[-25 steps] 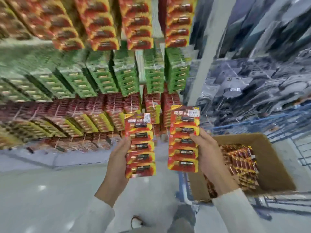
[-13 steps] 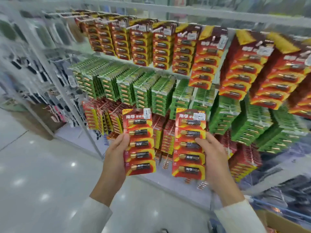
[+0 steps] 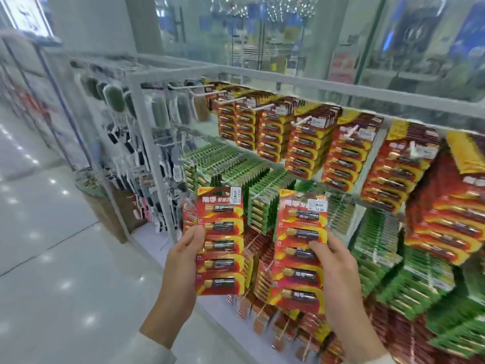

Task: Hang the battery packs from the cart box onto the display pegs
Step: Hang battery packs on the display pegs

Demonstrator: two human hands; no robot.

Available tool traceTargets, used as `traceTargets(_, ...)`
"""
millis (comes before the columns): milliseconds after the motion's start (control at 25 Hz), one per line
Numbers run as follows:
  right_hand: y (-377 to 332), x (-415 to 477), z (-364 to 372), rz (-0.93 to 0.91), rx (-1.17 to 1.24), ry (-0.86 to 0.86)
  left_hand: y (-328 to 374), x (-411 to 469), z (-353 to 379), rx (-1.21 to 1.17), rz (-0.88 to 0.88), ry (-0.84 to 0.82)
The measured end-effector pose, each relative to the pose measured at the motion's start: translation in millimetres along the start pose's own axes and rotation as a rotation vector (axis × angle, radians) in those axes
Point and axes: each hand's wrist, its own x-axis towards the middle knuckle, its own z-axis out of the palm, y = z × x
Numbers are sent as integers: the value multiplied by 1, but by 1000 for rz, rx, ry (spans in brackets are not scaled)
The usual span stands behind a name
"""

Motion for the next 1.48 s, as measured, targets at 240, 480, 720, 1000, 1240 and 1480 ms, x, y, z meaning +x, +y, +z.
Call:
traceTargets(240,-8,64,51,46,-19,2,14,63,-9,-77,-26,23)
traceTargets(480,-14,105,116,79,8,20,43,129,-27,-87,-11,8)
traceTargets(720,-10,139,186,88,50,115,95,218,-54,-30,43,-76)
traceTargets(1000,2,157,237,98,81,220,166,303,-40,-9,103,-250)
traceTargets(1240,10,166,253,103,117,293,171,328,-44,-7,50,-347)
traceTargets(1480,15,170,267,123,141,305,172,341,-43,16,77,-368)
